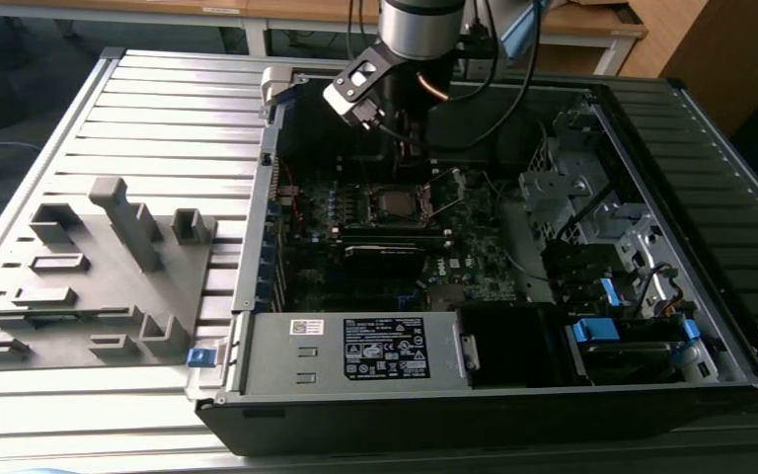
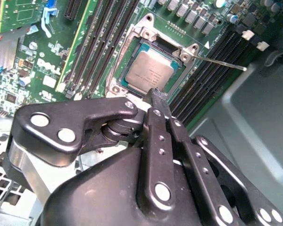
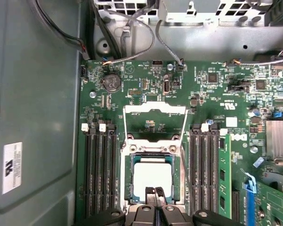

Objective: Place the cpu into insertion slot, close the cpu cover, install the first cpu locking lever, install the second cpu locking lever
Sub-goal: 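Close the cpu cover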

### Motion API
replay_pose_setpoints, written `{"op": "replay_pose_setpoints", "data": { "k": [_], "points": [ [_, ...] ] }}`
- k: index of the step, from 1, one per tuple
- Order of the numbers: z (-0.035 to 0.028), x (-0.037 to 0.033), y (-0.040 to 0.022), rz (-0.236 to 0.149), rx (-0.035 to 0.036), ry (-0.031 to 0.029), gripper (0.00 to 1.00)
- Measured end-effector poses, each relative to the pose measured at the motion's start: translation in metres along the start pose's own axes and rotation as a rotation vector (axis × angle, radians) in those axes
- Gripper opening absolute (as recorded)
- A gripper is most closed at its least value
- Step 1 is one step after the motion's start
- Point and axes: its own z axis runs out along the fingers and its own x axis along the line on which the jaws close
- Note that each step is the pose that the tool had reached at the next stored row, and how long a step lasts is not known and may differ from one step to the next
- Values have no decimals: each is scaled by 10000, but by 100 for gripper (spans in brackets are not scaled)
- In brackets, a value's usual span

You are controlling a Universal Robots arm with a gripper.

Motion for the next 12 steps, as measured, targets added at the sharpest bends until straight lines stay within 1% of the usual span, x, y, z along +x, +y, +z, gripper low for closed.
{"op": "replay_pose_setpoints", "data": {
  "k": [5, 12],
  "points": [
    [-55, 0, 3, 1, 0, 0, 11],
    [-57, 1, 3, 0, -1, 0, 11]
  ]
}}
